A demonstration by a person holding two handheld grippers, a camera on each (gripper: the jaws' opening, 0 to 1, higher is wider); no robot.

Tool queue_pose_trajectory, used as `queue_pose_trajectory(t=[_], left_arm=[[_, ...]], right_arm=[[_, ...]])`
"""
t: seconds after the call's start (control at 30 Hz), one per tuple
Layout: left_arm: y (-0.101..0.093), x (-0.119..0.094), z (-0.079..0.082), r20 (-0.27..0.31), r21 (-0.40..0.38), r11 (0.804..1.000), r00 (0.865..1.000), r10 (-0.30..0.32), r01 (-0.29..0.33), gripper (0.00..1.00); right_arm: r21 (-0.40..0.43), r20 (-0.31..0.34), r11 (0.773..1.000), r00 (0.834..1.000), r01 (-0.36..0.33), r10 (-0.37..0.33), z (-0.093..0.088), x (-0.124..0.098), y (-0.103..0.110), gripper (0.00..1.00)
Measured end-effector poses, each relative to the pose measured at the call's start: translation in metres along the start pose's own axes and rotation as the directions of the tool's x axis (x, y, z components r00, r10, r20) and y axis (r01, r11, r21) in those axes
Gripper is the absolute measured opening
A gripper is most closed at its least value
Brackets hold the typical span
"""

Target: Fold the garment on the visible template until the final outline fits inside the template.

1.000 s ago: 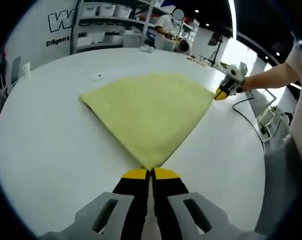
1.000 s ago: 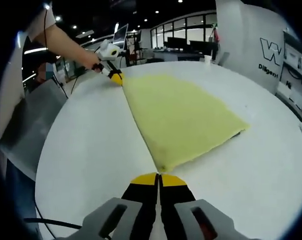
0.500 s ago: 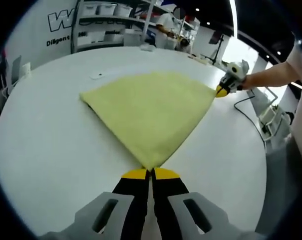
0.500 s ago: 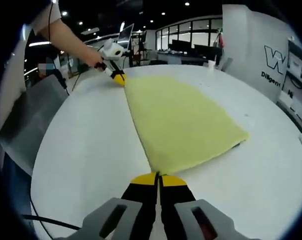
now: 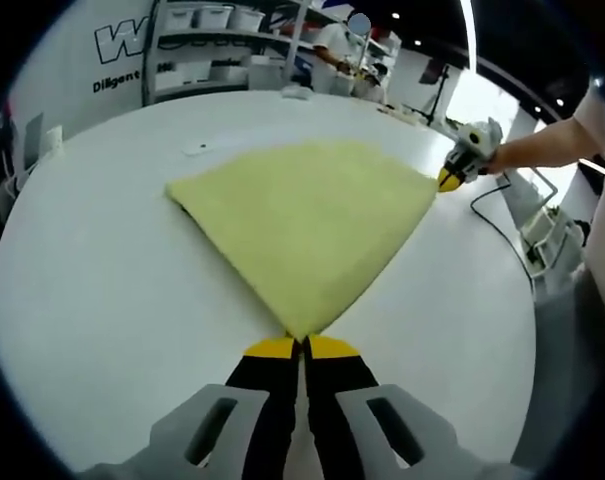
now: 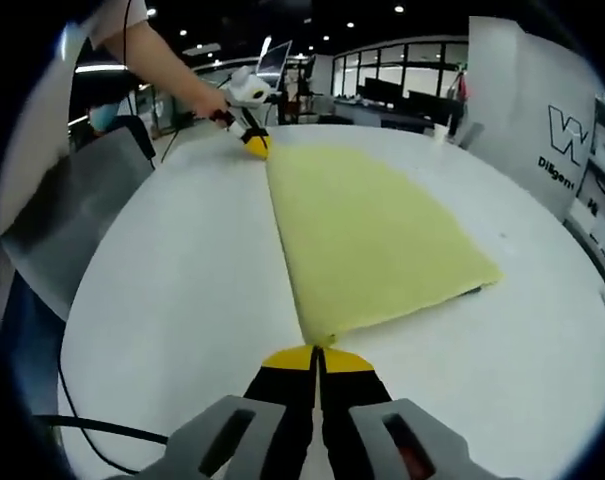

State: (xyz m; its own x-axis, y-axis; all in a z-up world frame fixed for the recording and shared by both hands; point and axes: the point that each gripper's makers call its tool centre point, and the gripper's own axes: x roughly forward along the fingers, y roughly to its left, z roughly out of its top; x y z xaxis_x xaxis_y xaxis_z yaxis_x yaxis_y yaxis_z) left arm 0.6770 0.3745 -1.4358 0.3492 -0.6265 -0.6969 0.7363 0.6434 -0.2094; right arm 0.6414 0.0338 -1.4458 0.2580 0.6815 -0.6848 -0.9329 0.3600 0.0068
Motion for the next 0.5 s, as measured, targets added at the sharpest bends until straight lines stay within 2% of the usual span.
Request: queue_pose_trajectory(t=[0.1,0.2,0.33,0.43,0.5], left_arm=[[-0.002,-0.001,-0.004,-0.009,0.001,1.0,1.0,-0.009,0.009,0.01],[-0.003,-0.002,-0.004,-0.008,-0.01,1.0,1.0,-0.009,0.009,0.04],[-0.005,-0.001,-0.001,0.006,-0.025,1.0,1.0,-0.016,0.016,0.11],[-0.006,0.001,0.001,0.012,-0.023,1.0,1.0,-0.015,0.015,0.02],[-0.006,0.001,0.001,0.007,-0.024,1.0,1.0,-0.013,0.013,0.01]], right_arm=[[0.043,0.006,0.999,1.0,0.012,-0.012,0.004,-0.002,0.0,0.0],[0.091,0.022,0.996,0.999,0.024,-0.026,0.009,-0.002,-0.005,0.14],[0.105,0.027,0.994,1.0,0.011,-0.014,0.011,0.002,-0.005,0.06],[0.118,0.016,0.993,1.0,0.008,-0.01,0.007,0.005,-0.004,0.0],[0.091,0.033,0.996,0.999,-0.01,0.007,0.011,0.004,0.002,0.0]])
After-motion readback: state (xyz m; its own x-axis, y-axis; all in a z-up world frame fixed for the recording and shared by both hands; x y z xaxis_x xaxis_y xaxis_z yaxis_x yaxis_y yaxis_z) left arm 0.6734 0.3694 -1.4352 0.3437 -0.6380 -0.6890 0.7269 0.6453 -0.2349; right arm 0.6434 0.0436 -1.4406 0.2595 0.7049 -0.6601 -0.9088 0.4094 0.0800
